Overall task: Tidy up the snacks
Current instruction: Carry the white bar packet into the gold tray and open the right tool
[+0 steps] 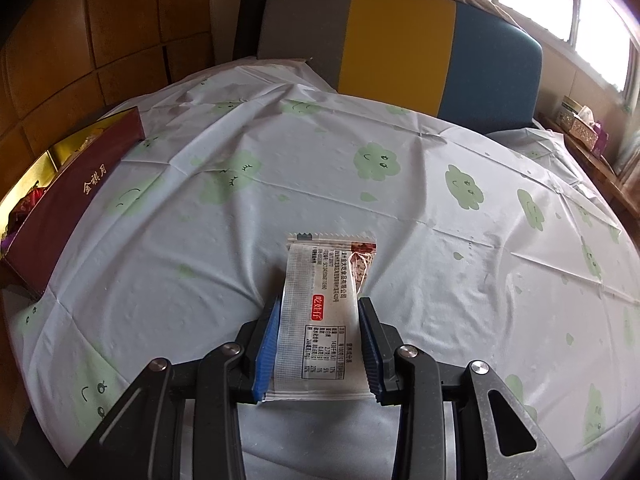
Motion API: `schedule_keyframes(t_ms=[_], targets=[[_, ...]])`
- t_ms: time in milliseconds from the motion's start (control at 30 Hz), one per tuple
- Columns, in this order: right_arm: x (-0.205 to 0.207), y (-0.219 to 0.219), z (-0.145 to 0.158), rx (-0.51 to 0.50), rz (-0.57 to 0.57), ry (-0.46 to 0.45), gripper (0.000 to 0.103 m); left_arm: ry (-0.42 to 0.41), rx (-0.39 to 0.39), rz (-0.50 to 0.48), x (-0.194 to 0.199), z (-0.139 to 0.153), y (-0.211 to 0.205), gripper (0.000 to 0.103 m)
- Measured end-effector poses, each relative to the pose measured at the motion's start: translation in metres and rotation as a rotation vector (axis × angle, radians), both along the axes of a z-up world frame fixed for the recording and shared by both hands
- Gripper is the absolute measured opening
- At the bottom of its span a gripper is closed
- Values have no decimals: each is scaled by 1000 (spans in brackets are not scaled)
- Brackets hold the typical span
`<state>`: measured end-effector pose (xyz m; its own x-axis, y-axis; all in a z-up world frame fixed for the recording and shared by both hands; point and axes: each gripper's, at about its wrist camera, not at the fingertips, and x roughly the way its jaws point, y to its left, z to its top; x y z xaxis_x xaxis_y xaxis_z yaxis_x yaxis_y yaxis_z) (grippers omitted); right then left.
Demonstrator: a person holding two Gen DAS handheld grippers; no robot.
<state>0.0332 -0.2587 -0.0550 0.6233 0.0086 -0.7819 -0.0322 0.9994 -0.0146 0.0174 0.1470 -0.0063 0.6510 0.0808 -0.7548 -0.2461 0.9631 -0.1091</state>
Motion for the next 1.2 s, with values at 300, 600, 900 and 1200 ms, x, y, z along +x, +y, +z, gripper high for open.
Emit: schedule_keyframes(t_ms=[300,600,900,1200], targets=[[15,8,33,103,20,60,34,-5,7,35,-3,-2,13,50],[34,137,96,194,375,4,34,-23,18,93,-5,1,30,50],[66,270,93,253,574,78,34,-22,14,132,-6,-2,43,51],[84,303,30,185,575,210,39,-7,6,157,-4,-10,51,51]])
